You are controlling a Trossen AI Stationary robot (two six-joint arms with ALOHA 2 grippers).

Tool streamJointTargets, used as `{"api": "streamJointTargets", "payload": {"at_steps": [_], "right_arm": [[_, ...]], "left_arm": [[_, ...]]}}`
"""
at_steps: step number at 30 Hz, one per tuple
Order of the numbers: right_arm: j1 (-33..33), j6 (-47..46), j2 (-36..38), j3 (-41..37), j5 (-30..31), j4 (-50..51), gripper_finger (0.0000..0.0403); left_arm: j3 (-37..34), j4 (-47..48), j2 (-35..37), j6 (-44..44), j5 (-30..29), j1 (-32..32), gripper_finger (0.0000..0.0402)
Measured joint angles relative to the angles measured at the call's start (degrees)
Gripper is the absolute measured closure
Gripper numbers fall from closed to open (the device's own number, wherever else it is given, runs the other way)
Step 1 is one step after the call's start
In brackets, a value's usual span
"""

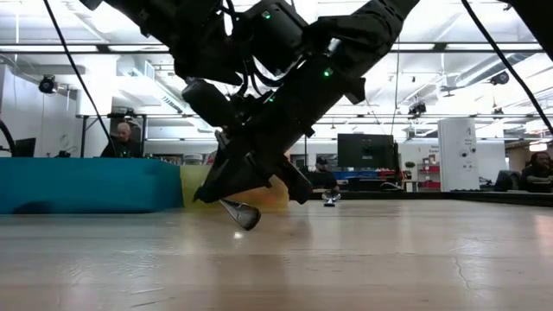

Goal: Pick & Place Food Item
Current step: Put the black spoon into the blue bin

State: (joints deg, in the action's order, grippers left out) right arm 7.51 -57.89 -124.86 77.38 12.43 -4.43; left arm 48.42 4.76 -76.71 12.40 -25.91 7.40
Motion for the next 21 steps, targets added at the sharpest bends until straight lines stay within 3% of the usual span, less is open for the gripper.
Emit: {"api": "streamJointTargets", "payload": {"at_steps": [21], "right_arm": [[0.0,-1.9,0.0,-0.2,-0.2,0.8,0.0377]], "left_arm": [[0.0,0.1,0.0,0.0,-0.1,0.0,0.0149]]}}
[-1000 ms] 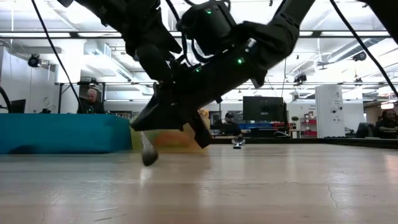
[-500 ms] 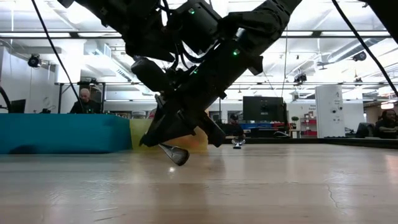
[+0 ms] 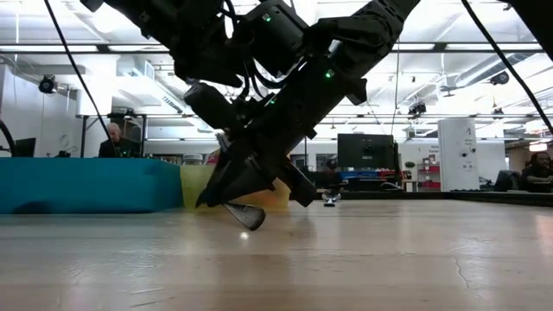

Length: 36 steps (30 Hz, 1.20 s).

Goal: Pick & Place Food Item
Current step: Put the black spoon into the blue bin

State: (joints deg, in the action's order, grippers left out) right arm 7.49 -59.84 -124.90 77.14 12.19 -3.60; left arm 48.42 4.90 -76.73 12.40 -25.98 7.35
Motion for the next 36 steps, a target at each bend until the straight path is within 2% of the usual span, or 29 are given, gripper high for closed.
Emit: {"api": "streamJointTargets", "payload": {"at_steps": [7,10,22,36], "right_arm": [[0.0,1.1,-0.1,0.0,0.1,-0.6,0.0293],[0.0,1.6,-0.1,0.0,0.2,-0.9,0.0269],[0.2,4.4,1.9,-0.3,2.2,-0.8,0.0264],[4.3,5.9,9.7,-3.9,12.6,4.8,0.0264]], "left_arm": [[0.0,0.0,0.0,0.0,0.0,0.0,0.0149],[0.0,0.4,0.0,0.2,0.1,0.0,0.0149],[0.0,1.1,0.0,0.2,0.1,0.0,0.0149],[0.1,1.4,0.0,0.2,0.1,0.0,0.0149]]}}
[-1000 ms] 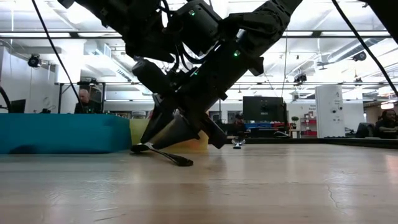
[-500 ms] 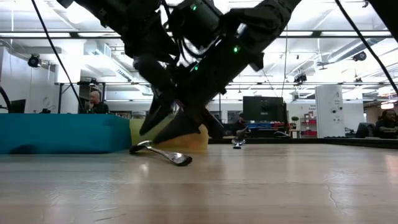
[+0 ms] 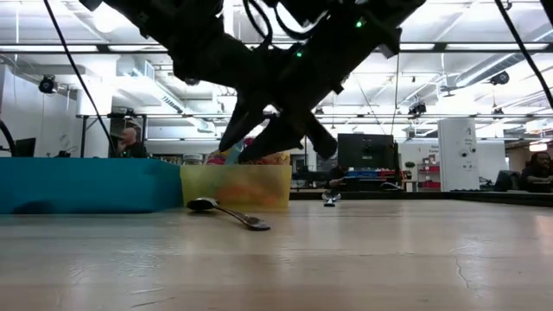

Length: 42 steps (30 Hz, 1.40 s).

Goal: Pick & Place Food Item
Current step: Put the black spoon into the blue bin

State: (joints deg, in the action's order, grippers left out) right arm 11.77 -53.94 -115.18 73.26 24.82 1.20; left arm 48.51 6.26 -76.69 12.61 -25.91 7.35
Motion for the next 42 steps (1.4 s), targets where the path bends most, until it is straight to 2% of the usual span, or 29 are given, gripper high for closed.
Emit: {"api": "streamJointTargets", "payload": {"at_steps": [7,16,28,34,42], "right_arm": [[1.1,-1.1,5.4,-4.2,3.6,2.0,0.0264],[4.5,1.6,18.1,-16.4,11.1,-0.8,0.0264],[10.3,15.0,37.0,-38.2,14.5,-23.9,0.0264],[10.6,18.8,46.0,-46.3,14.6,-27.0,0.0264],[10.6,22.2,58.0,-52.7,17.5,-27.3,0.0264]], "left_arm": [[0.0,0.0,0.0,0.0,0.0,0.0,0.0149],[0.0,0.0,0.0,0.0,0.0,0.0,0.0149],[-0.1,0.0,0.0,-0.2,0.0,0.0,0.0149],[-0.1,0.0,0.0,-0.2,0.0,0.0,0.0149],[-0.1,0.0,0.0,-0.2,0.0,0.0,0.0149]]}}
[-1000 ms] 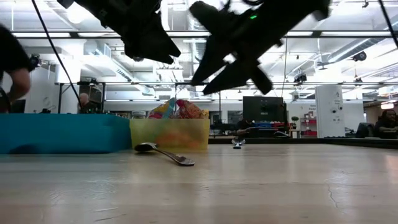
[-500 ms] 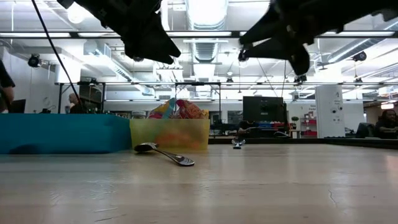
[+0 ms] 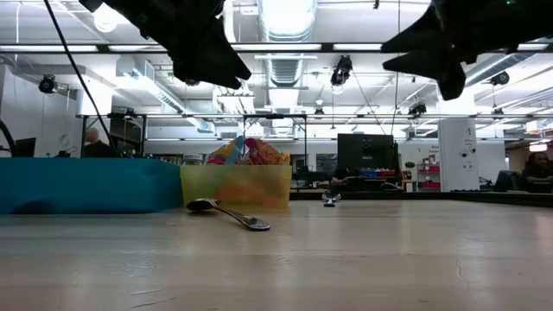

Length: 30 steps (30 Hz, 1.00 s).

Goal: Pick & Place Food Item
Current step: Put the black spoon into the blue bin

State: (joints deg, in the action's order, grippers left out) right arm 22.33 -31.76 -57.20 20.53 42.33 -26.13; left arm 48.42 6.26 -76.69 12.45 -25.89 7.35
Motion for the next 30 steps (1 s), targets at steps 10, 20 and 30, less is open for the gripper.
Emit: {"api": "streamJointTargets", "payload": {"at_steps": [10,20,30], "right_arm": [[0.0,6.9,8.1,-3.8,0.1,0.0,0.0264],[0.0,11.9,8.7,-4.8,-0.1,0.1,0.0264],[0.0,12.5,8.7,-3.3,-0.2,0.2,0.0264]], "left_arm": [[0.0,0.0,0.0,0.0,0.0,0.0,0.0149],[0.0,-0.1,0.0,0.0,0.0,0.0,0.0149],[0.0,0.0,0.0,0.1,0.0,0.0,0.0149]]}}
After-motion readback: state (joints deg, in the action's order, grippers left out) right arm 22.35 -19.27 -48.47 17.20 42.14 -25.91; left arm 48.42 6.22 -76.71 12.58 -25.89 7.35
